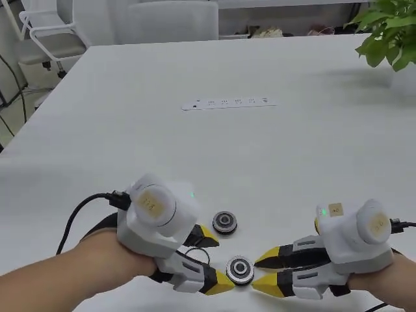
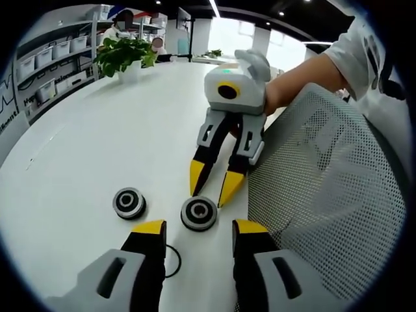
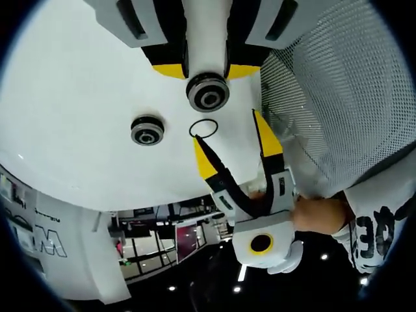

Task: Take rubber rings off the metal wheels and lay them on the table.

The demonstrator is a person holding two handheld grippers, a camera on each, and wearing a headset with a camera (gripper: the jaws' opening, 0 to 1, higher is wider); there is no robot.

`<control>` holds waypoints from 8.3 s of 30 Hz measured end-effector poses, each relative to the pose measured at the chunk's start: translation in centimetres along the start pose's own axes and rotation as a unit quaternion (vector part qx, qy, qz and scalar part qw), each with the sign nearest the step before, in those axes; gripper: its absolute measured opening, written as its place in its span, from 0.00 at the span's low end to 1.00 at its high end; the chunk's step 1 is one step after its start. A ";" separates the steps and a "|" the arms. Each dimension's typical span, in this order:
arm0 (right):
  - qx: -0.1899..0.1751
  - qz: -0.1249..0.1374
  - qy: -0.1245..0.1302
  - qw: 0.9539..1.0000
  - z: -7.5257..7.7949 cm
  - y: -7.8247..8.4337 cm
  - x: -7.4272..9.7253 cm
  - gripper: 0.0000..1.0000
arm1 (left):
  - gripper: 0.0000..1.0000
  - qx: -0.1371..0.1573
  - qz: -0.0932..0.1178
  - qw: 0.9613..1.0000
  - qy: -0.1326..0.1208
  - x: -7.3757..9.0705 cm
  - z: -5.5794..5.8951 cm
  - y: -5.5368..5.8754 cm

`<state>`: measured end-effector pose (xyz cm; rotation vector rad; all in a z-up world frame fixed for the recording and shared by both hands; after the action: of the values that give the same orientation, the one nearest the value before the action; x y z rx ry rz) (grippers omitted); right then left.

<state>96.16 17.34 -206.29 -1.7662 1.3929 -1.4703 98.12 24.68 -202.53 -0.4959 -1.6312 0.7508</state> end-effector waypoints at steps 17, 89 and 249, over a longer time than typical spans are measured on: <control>0.010 -0.005 -0.005 1.000 0.1 -0.4 -0.5 0.19 | 0.25 -0.006 -0.005 1.000 0.018 -1.6 0.7 -0.1; -0.040 0.023 0.007 0.999 0.1 0.2 0.0 0.06 | 0.07 -0.056 0.050 0.997 -0.022 -2.5 0.6 -0.1; -0.155 0.152 -0.014 0.976 0.1 -1.9 0.6 0.00 | 0.15 -0.045 0.045 0.998 -0.024 -2.2 0.8 -1.0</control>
<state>96.95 17.53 -204.47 -1.6436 1.8644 -1.1105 97.86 22.32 -203.48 -0.6245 -1.7019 0.7627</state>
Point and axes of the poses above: the centre of the closed fingertips' face, and the gripper's own axes: x roughly backward along the fingers, z roughly to its right, y roughly out of its underside, the point moved 3 cm from there along x, roughly backward along the fingers, and after that the axes turned 13 degrees about -y, right-handed, at the moved point
